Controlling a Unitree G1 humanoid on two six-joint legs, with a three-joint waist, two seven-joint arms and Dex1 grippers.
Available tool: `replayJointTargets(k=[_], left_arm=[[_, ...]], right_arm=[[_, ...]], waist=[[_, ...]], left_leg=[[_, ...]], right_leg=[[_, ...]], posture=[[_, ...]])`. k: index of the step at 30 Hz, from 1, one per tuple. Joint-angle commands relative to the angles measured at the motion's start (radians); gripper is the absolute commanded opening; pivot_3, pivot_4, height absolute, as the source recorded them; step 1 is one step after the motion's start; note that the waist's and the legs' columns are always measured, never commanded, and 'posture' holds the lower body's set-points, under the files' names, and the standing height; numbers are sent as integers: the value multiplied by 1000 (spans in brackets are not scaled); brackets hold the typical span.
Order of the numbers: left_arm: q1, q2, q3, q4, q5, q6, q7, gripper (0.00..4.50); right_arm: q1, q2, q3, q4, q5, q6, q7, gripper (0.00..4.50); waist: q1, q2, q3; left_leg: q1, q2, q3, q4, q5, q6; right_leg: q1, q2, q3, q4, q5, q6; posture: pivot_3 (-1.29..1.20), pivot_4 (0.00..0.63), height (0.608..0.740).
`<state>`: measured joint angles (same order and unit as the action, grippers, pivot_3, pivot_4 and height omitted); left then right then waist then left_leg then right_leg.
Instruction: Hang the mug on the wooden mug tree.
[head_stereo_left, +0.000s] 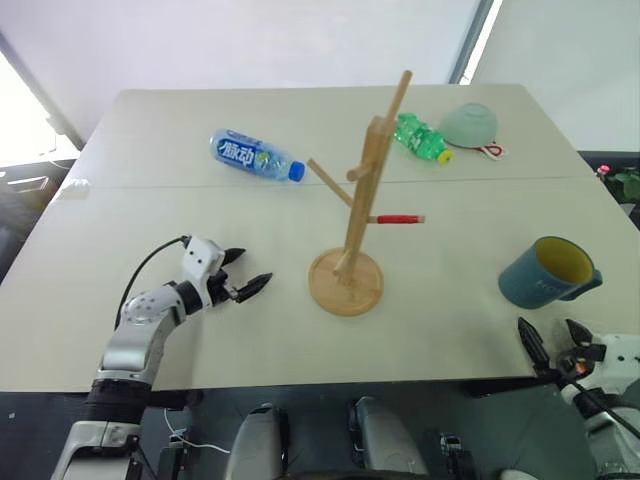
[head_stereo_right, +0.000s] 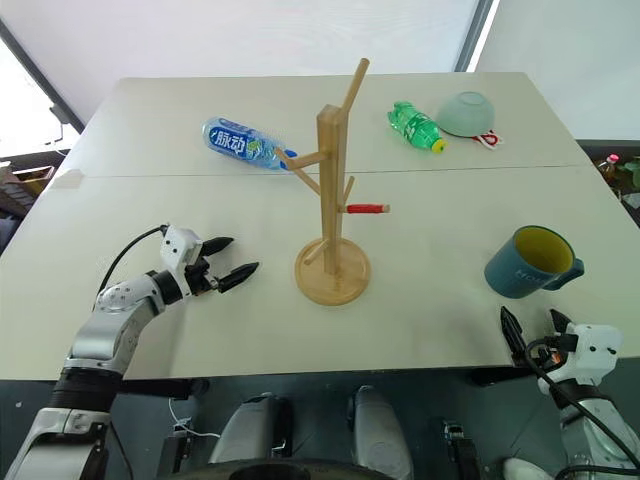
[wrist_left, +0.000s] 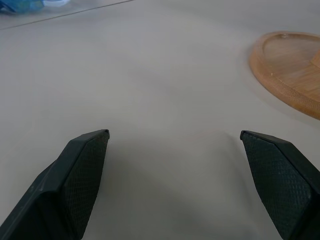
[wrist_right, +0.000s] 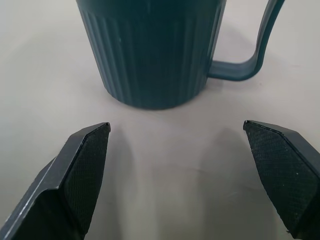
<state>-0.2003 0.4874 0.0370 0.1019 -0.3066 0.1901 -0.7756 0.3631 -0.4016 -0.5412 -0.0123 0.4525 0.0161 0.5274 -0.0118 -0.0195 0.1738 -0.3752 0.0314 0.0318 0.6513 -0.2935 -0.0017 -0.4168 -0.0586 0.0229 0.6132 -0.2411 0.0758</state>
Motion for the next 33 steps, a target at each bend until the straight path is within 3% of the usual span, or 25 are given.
replayJointTargets(k=[1,8,12,21,33], left_arm=[[17,-3,23,-60,-5,2,25,4500],[61,9,19,-126,-25,38,22,4500],[101,17,13,-200,-78,18,-68,4500],[150,90,-142,-461,-169,96,-276,4500],[84,67,-218,-497,-185,118,-306,4500]], right_arm=[[-15,-22,-12,15,-7,-1,-1,4425],[-57,-27,-41,52,-42,-72,-35,4425],[-73,-40,-60,64,-47,-93,-47,4425],[-74,-88,-86,77,-6,-29,-39,4425],[-139,-129,-134,111,-2,12,-77,4425]], waist=[[0,0,0],[0,0,0],[0,1,0],[0,3,-2],[-3,5,-3]], left_leg=[[0,0,0,0,0,0],[0,0,1,0,0,0],[1,0,2,0,0,0],[1,0,3,1,0,0],[2,1,1,3,0,0]], right_leg=[[0,0,0,0,0,0],[0,2,0,0,0,0],[0,4,0,0,0,0],[1,5,2,0,0,0],[2,12,3,1,0,0]], posture=[[0,150,740],[0,150,740],[0,150,740],[0,150,740],[0,150,740]])
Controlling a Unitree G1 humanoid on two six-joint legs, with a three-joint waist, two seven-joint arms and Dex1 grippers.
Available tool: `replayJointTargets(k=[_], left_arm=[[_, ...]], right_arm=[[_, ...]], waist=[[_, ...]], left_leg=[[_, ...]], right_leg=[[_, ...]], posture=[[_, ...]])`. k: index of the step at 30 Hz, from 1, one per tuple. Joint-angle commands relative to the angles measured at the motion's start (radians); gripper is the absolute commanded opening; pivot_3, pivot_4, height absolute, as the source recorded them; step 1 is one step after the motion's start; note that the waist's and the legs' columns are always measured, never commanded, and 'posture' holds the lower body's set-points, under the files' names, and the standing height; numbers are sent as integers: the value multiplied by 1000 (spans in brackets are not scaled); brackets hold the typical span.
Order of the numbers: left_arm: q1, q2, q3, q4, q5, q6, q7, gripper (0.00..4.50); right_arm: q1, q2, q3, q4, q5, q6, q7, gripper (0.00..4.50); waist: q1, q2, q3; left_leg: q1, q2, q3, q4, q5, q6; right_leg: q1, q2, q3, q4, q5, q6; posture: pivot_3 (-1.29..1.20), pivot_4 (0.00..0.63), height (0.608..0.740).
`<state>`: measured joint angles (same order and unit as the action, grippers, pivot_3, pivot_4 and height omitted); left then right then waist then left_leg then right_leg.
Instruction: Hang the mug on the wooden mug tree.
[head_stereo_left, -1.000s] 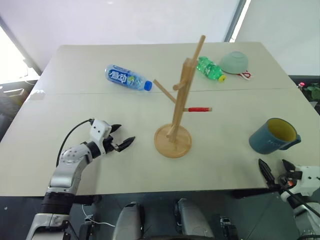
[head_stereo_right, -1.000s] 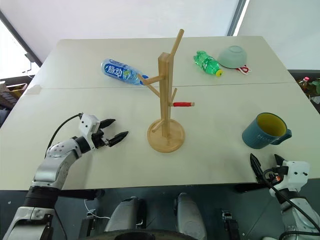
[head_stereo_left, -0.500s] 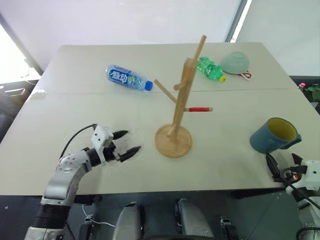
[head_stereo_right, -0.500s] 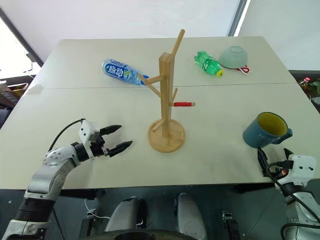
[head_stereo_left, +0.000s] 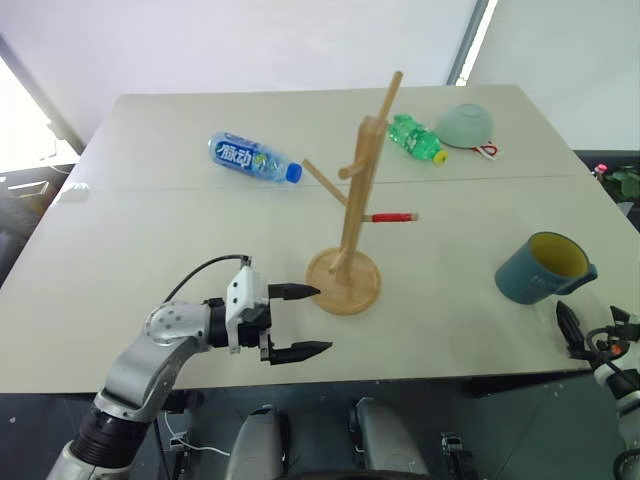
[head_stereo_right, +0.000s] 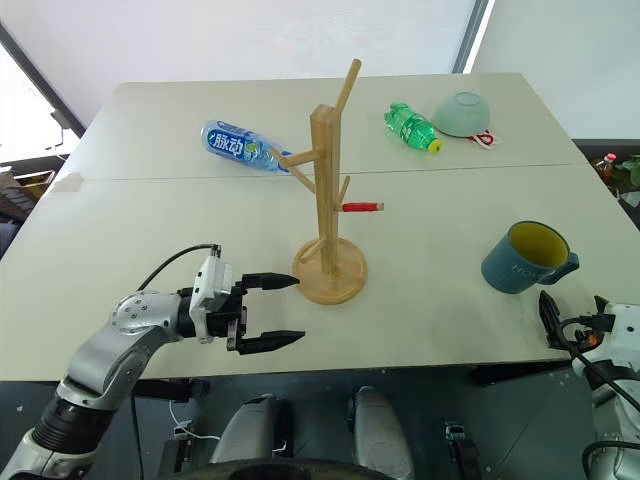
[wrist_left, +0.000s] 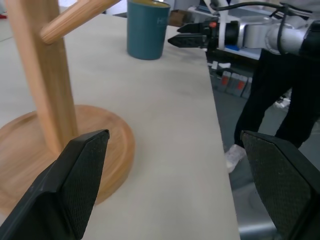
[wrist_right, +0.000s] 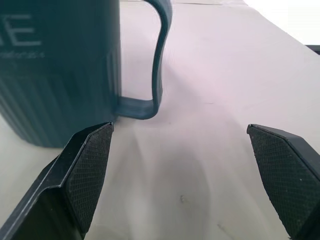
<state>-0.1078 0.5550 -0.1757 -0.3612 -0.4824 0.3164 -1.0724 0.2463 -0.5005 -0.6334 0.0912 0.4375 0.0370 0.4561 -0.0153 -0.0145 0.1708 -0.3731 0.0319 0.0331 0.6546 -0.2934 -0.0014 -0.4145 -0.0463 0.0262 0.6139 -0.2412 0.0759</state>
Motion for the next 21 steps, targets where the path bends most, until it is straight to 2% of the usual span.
replayJointTargets(k=[1,21], left_arm=[[-10,-1,-7,-34,-9,-8,-8,4500],[-6,-1,-2,-70,-19,-7,-1,4500]], right_arm=[[-30,-33,-44,16,13,-10,-7,4425],[-188,-79,-6,157,17,26,68,4425]], waist=[[1,0,0],[1,0,0]], left_leg=[[0,0,0,0,0,0],[0,0,0,3,0,0]], right_leg=[[0,0,0,0,0,0],[1,1,0,1,0,0]], posture=[[0,150,740],[0,150,740]])
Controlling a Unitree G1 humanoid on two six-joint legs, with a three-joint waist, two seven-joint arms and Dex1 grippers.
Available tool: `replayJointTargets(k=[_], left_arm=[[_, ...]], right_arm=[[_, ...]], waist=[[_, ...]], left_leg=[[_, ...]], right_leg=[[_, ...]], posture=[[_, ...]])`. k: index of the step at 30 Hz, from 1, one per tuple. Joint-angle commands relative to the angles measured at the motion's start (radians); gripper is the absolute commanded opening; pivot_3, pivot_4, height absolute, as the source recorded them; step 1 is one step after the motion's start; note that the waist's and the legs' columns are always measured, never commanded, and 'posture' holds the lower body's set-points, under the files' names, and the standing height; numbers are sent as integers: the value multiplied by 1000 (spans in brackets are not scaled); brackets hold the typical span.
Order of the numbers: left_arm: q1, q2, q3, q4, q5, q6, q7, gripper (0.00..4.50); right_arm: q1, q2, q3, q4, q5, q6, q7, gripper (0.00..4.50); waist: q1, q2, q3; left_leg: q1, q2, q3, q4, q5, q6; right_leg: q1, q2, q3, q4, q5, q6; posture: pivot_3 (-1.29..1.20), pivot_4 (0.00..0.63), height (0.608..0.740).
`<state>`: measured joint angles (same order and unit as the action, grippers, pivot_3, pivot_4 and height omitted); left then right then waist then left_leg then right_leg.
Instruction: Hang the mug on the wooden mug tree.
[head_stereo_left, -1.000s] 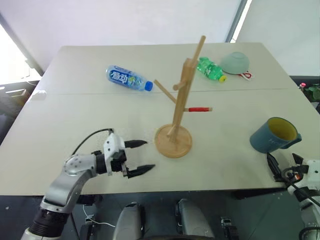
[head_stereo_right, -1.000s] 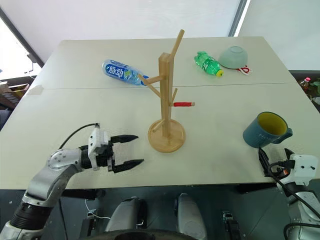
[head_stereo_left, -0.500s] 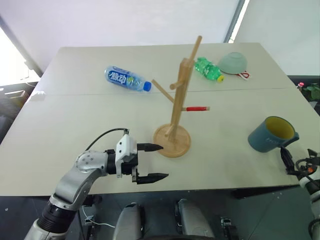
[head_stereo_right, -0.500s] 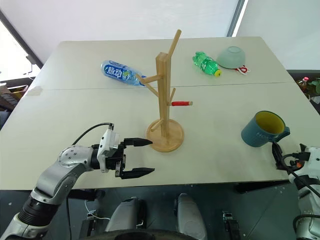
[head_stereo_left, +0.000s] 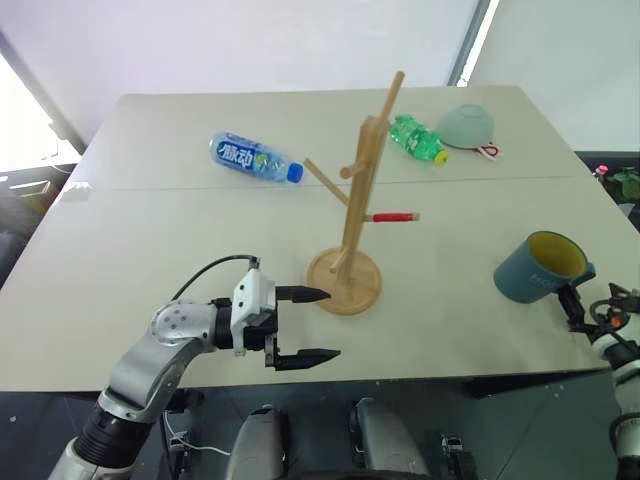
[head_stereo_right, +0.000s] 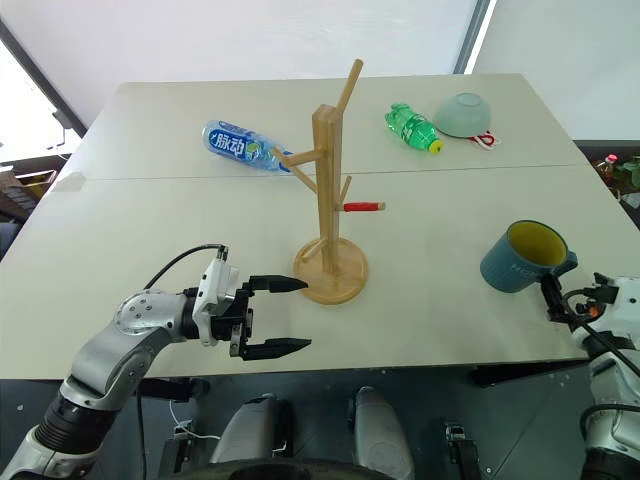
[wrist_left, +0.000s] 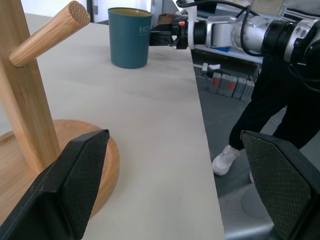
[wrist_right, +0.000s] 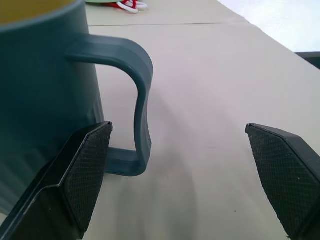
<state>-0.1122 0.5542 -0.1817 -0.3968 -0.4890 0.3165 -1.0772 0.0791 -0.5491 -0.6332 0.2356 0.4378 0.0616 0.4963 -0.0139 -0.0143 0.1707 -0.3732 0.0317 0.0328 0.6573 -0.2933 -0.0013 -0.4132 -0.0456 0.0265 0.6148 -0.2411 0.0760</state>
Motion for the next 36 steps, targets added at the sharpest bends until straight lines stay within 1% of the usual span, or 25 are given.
replayJointTargets(k=[1,3,4,6,9,10,13,15,19,22,24,26,30,36], left_arm=[[0,1,5,-35,-11,-8,6,4500],[2,2,8,-36,-10,-8,10,4500],[2,3,9,-36,-9,-8,13,4500],[3,3,10,-35,-8,-9,18,4500],[5,6,12,-35,-9,-8,21,4500],[5,7,12,-34,-9,-8,21,4500],[2,8,13,-26,-7,-11,19,4500],[-5,10,15,-7,-1,-18,16,4500],[-21,13,27,45,10,-43,5,4500],[-45,5,49,110,11,-66,4,4500],[-67,-1,62,150,5,-76,-1,4500],[-88,-1,71,180,0,-82,-12,4500],[-121,-2,95,213,-7,-89,-25,4500],[-152,13,145,215,-39,-68,-31,4500]], right_arm=[[-29,-35,-1,28,21,6,45,4191],[-43,-39,4,54,30,12,72,3558],[-49,-40,6,64,36,13,90,3107],[-58,-39,7,74,48,18,116,2063],[-65,-37,13,75,62,29,146,651],[-64,-35,16,68,66,30,152,41],[-40,-32,23,7,73,37,162,10],[10,-45,55,-84,37,25,177,10],[113,-98,123,-319,-65,-25,210,10],[169,-179,179,-574,-147,-31,241,10],[160,-231,190,-677,-163,-1,247,10],[143,-282,204,-731,-193,9,263,10],[74,-343,231,-788,-198,36,281,10],[-44,-387,285,-808,-198,78,305,10]], waist=[[-1,0,0],[-1,0,0],[0,0,0],[0,0,0],[0,0,0],[0,0,0],[1,0,0],[2,1,0],[1,2,0],[-3,3,0],[-3,2,1],[1,0,1],[6,-2,1],[4,-3,2]], left_leg=[[0,0,0,0,0,0],[0,0,0,1,0,0],[0,0,0,1,0,0],[0,0,0,1,0,0],[0,0,0,1,0,0],[0,0,0,1,0,0],[0,0,0,2,0,0],[0,0,-1,2,0,0],[0,0,-1,2,0,0],[0,0,-1,4,0,0],[0,0,-2,5,0,0],[0,0,-3,7,0,0],[-1,0,-4,7,0,0],[-2,0,-4,7,0,0]], right_leg=[[0,0,0,0,0,0],[0,0,0,0,0,0],[0,0,0,0,0,0],[1,0,0,0,0,0],[1,0,0,0,0,0],[1,0,0,0,0,0],[1,0,0,1,0,0],[1,0,0,1,0,0],[1,0,0,2,0,0],[0,0,0,3,0,1],[0,1,0,4,-1,3],[1,2,-2,4,-2,3],[2,1,-2,3,0,0],[2,0,-2,2,0,1]], posture=[[0,150,740],[0,150,740],[0,150,740],[0,150,740],[0,150,740],[0,150,740],[0,150,740],[0,150,740],[0,150,740],[0,150,740],[0,150,740],[0,150,740],[0,150,740],[0,150,740]])
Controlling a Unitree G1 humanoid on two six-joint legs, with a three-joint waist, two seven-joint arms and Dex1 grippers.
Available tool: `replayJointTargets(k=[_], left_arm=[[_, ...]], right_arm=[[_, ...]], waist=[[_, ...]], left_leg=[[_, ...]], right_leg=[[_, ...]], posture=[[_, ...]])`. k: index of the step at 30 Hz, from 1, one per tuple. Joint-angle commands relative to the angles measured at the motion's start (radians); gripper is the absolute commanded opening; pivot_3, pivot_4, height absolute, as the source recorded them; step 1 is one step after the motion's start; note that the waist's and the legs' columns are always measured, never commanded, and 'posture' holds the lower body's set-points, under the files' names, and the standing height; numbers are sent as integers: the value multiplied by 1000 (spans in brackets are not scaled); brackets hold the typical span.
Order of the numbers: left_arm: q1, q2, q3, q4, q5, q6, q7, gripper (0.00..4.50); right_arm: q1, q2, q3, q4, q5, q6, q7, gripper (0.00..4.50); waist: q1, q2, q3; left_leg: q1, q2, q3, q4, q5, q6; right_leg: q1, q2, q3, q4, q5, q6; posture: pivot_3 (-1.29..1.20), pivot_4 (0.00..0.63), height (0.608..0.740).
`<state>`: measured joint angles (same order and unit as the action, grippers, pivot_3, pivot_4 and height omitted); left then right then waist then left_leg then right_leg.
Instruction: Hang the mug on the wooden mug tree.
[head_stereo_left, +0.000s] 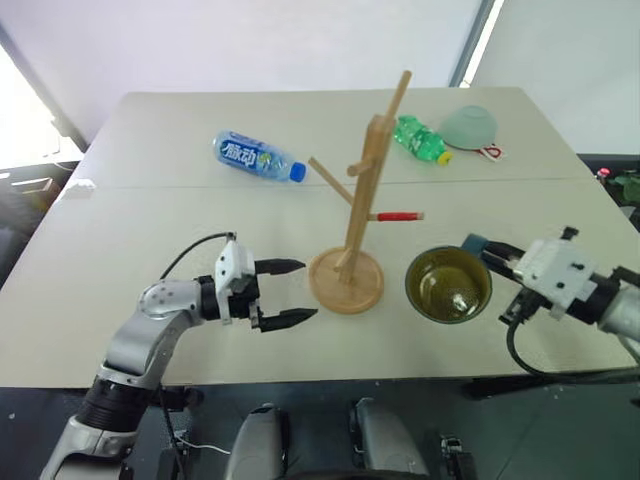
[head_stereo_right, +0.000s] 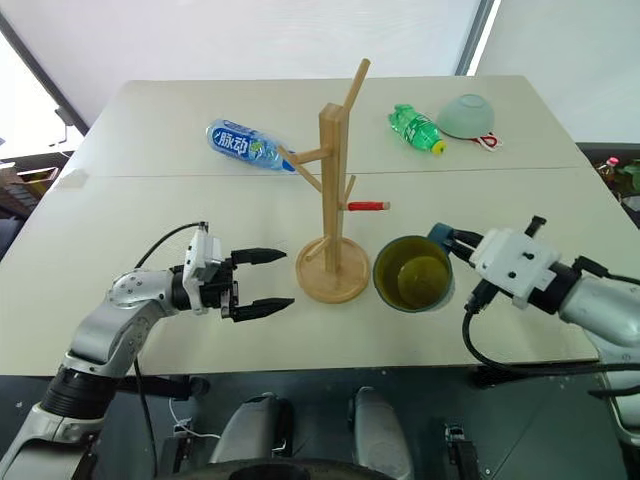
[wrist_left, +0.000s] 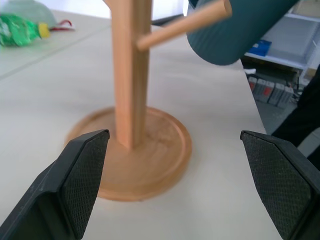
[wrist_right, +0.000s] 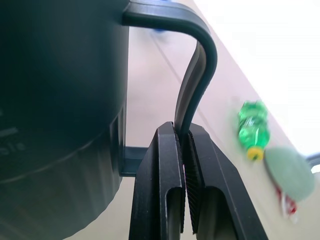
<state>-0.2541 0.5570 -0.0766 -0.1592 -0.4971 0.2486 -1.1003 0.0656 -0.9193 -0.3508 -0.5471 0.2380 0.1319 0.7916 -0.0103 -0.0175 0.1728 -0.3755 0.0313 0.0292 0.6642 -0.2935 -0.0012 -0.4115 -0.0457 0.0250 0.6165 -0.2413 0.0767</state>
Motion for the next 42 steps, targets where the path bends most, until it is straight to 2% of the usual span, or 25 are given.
replayJointTargets(k=[1,8,13,32,35,37,40,42], left_arm=[[-14,13,51,-28,-41,8,-7,4500],[-58,63,146,-97,-163,127,4,4500],[-64,92,165,-146,-190,167,14,4500],[-104,92,168,-192,-237,210,42,4500],[-105,87,166,-194,-236,207,47,4500],[-104,86,166,-194,-236,205,47,4500],[-102,81,162,-191,-230,201,48,4500],[-97,78,164,-185,-230,201,53,4500]], right_arm=[[-43,-22,10,-21,-1,9,15,10],[-219,-50,102,22,3,43,52,10],[-327,-39,174,51,-2,56,65,10],[-504,-11,350,95,-94,163,60,10],[-518,4,346,88,-89,182,55,893],[-523,1,342,83,-102,173,54,1947],[-522,-18,322,65,-96,176,69,3293],[-512,-36,280,36,-64,198,85,3293]], waist=[[0,0,0],[-3,-1,1],[-2,-1,1],[-2,-2,2],[-1,-2,2],[-1,-2,2],[-1,-2,2],[-1,-2,2]], left_leg=[[0,0,0,0,0,0],[1,0,0,0,0,0],[1,0,0,0,0,0],[0,0,0,0,0,0],[0,0,0,0,0,0],[0,0,0,0,0,0],[0,0,0,0,0,0],[0,0,0,0,0,0]], right_leg=[[0,0,0,0,0,0],[0,0,0,1,0,0],[0,0,0,1,0,0],[0,0,0,1,0,0],[0,0,0,1,0,0],[0,0,0,1,0,0],[0,0,0,1,0,0],[0,0,0,1,0,0]], posture=[[0,150,740],[0,150,740],[0,150,740],[0,150,740],[0,150,740],[0,150,740],[0,150,740],[0,150,740]])
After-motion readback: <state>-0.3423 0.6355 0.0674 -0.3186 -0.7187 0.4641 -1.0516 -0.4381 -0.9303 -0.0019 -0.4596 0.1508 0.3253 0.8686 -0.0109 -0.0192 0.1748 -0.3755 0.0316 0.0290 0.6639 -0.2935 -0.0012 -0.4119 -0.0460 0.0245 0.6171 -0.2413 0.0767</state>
